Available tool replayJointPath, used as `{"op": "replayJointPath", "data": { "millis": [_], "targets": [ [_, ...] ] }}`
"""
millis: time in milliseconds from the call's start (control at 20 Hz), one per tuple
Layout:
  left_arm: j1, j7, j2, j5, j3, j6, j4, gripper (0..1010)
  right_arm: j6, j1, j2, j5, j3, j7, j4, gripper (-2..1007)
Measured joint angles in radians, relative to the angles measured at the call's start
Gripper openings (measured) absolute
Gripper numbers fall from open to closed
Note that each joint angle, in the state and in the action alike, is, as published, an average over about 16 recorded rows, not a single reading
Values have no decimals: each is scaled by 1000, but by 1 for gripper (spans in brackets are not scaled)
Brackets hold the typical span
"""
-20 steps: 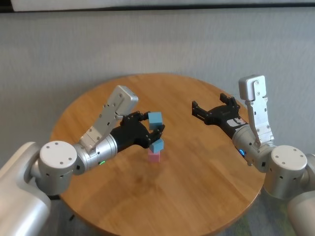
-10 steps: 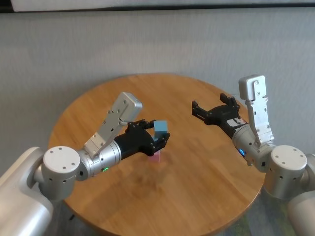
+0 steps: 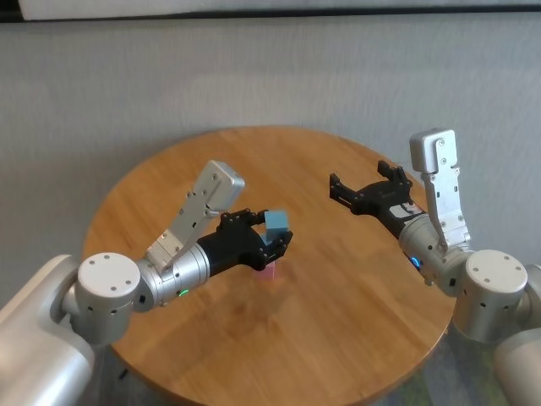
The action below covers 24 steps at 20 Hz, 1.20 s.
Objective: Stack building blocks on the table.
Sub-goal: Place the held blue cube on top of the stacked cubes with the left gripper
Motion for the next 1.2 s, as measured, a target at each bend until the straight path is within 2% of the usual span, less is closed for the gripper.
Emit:
{"op": "replayJointPath", "data": {
  "millis": [450, 1200],
  "targets": [
    [-13, 10, -2, -20, 3, -11, 39, 559, 0, 0, 0, 0, 0, 0, 0, 1005],
    [-9, 33, 1, -26, -2, -6, 43, 559, 0, 0, 0, 0, 0, 0, 0, 1005]
  ]
}}
